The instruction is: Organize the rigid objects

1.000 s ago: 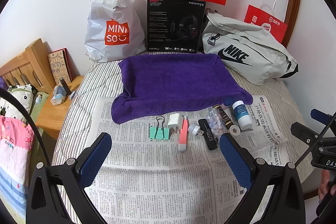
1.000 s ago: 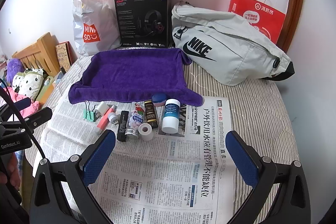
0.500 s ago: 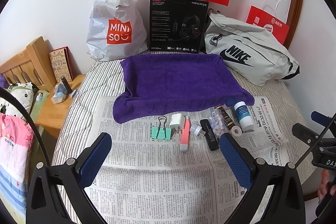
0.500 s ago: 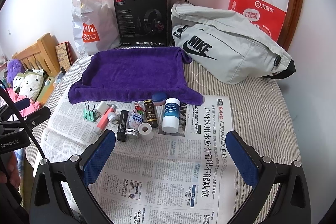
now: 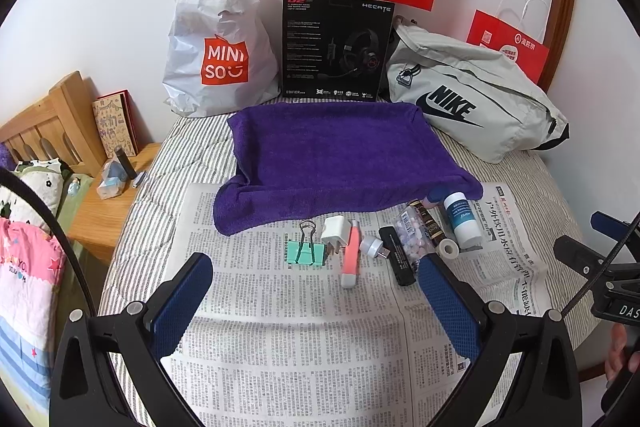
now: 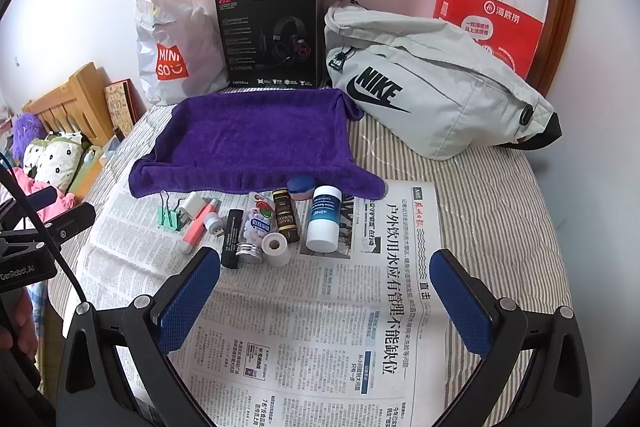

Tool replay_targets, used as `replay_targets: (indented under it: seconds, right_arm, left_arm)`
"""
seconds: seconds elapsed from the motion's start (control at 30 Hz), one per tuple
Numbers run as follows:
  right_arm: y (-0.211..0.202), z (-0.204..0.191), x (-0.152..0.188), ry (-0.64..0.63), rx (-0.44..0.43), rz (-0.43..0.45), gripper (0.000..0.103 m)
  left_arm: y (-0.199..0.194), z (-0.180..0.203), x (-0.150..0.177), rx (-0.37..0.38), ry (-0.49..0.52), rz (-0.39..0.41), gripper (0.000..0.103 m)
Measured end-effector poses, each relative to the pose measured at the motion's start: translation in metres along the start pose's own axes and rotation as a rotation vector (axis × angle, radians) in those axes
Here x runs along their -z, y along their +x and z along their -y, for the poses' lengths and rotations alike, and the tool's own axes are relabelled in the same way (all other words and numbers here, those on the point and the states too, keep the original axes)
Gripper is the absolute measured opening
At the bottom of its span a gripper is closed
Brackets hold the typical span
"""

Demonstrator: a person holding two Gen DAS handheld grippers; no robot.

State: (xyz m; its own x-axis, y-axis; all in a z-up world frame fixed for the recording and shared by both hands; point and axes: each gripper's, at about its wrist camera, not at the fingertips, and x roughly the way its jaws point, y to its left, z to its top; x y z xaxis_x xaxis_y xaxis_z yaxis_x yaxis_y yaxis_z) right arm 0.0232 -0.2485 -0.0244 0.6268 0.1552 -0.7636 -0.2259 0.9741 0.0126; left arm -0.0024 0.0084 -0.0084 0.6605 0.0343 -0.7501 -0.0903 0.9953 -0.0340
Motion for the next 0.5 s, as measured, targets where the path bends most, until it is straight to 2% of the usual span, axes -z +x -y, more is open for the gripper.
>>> replay_targets:
  seconds: [0.5]
  right_arm:
    - [0.0,0.0,-0.0014,0.0,0.001,-0.003,0.103]
  left_arm:
    - [0.0008,0.0014,0.0012,0.0,0.002,-0.002,0.103]
